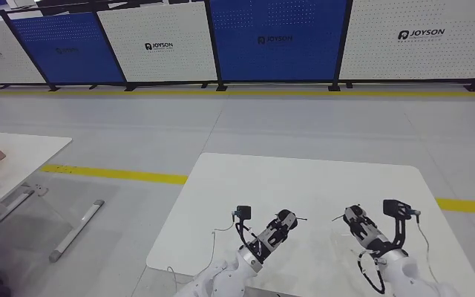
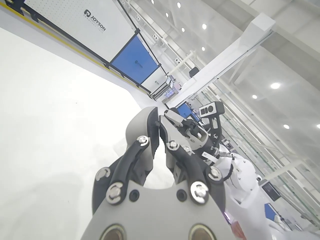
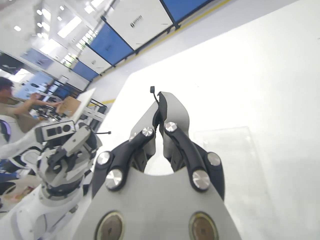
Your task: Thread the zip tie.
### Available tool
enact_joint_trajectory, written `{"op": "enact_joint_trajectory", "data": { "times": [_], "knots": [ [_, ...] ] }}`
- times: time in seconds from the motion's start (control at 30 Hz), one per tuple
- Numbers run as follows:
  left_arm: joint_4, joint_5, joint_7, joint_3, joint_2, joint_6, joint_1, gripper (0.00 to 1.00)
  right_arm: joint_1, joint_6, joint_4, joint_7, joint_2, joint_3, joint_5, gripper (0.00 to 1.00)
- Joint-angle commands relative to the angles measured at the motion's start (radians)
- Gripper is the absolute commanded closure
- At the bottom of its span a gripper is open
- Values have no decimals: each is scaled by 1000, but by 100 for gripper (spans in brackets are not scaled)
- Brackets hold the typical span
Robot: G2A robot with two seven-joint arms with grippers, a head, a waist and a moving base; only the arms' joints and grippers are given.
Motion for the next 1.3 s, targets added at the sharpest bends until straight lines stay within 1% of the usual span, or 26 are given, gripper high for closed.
{"op": "enact_joint_trajectory", "data": {
  "times": [0.0, 0.03, 0.07, 0.37, 0.4, 0.47, 0.5, 0.53, 0.6, 0.67, 0.73, 0.77, 1.17, 1.23, 1.27],
  "knots": [
    [0, 0, 0, 0, 0, 0, 0, 100, -21, -64, 13, -38, -3, 8, 51, 100],
    [0, 0, 0, 0, 0, 0, 0, 100, -26, -99, 26, -28, -4, 7, 85, 100],
    [0, 0, 0, 0, 0, 0, 0, 100, -26, -111, 32, -15, -5, 5, 94, 100],
    [0, 0, 0, 0, 0, 0, 0, 100, -26, -111, 32, -15, -5, 5, 94, 100],
    [0, 0, 0, 0, 0, 0, 0, 100, -27, -121, 29, -25, -6, 3, 94, 100],
    [0, 0, 0, 0, 0, 0, 0, 100, -39, -153, 30, -111, -14, -2, 121, 100],
    [0, 0, 0, 0, 0, 0, 0, 100, -47, -183, 30, -156, -18, -13, 128, 100],
    [0, 0, 0, 0, 0, 0, 0, 100, -59, -218, 40, -226, -24, -26, 126, 100],
    [0, 0, 0, 0, 0, 0, 0, 100, -72, -263, 51, -344, -34, -49, 98, 100],
    [0, 0, 0, 0, 0, 0, 0, 100, -82, -296, 75, -470, -46, -84, 47, 100],
    [0, 0, 0, 0, 0, 0, 0, 100, -84, -330, 93, -514, -55, -120, 38, 100],
    [0, 0, 0, 0, 0, 0, 0, 100, -78, -342, 112, -524, -60, -134, 39, 100],
    [0, 0, 0, 0, 0, 0, 0, 100, -78, -342, 113, -518, -61, -135, 38, 100],
    [0, 0, 0, 0, 0, 0, 0, 100, -80, -358, 124, -532, -65, -138, 27, 100],
    [0, 0, 0, 0, 0, 0, 0, 100, -82, -377, 131, -538, -67, -141, 30, 100]
  ]
}}
